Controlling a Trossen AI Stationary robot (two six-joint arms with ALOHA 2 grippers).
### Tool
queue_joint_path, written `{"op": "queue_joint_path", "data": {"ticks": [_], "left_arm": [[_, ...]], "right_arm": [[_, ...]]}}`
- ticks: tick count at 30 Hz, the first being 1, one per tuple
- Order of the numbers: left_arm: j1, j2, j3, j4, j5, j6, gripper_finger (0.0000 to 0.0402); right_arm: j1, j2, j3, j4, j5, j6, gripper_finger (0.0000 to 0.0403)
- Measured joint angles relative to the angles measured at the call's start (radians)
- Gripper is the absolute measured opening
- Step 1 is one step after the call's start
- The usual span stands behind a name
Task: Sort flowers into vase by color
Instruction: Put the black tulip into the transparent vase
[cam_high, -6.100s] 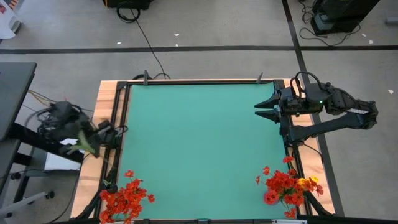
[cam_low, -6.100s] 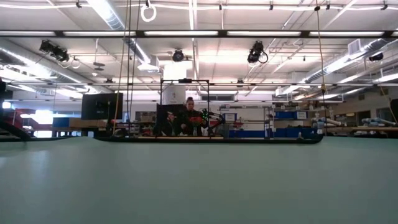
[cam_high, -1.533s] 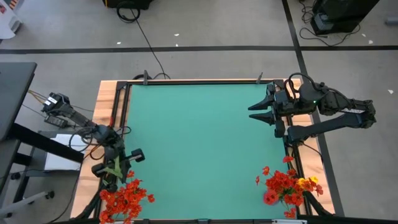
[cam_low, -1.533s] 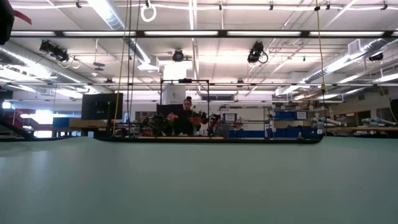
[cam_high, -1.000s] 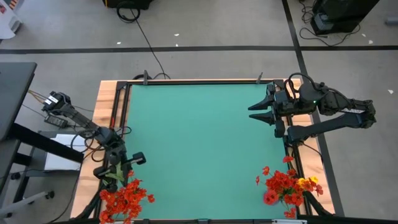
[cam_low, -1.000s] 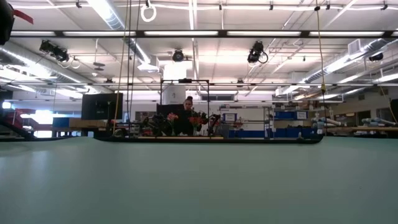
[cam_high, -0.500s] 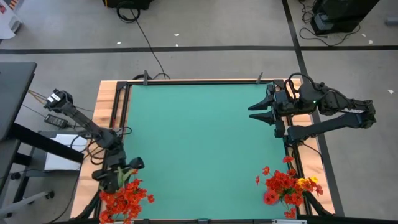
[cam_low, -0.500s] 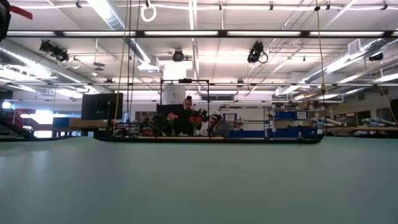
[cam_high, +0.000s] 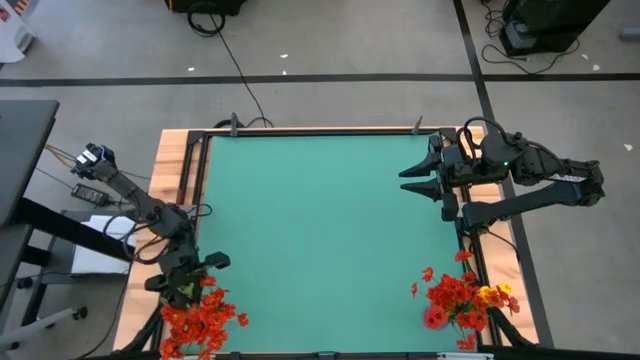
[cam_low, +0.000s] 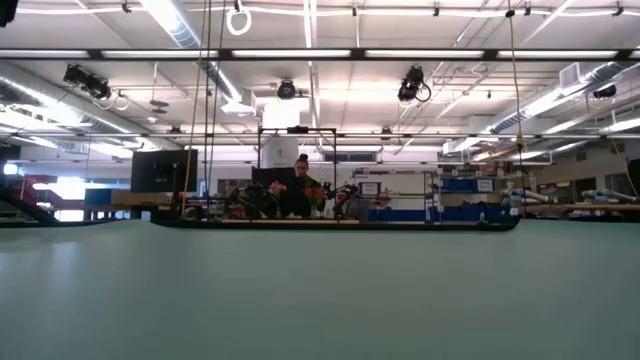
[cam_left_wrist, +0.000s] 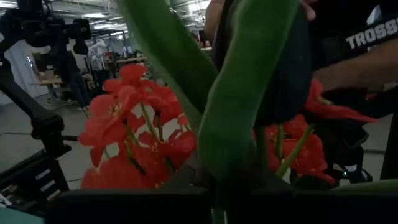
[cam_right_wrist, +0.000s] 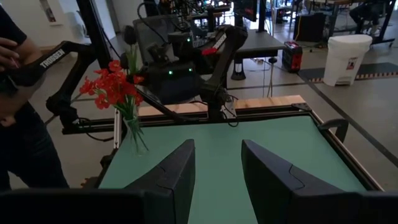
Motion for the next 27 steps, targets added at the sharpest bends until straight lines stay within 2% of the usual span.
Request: {"op": "queue_joint_path", "data": {"ticks": [3, 11, 27], "left_arm": [[0.0, -0.024, 0.031, -0.078, 0.0, 0.033, 0.0011], [0.0, -0.1, 0.08, -0.084, 0.0, 0.019, 0.0012], [0.003, -0.205, 0.094, -0.076, -0.023, -0.124, 0.0012]], "right_arm": [[0.0, 0.0, 0.0, 0.0, 0.0, 0.0, 0.014], [0.0, 0.0, 0.0, 0.0, 0.0, 0.0, 0.014], [0.0, 0.0, 0.0, 0.0, 0.0, 0.0, 0.014]]}}
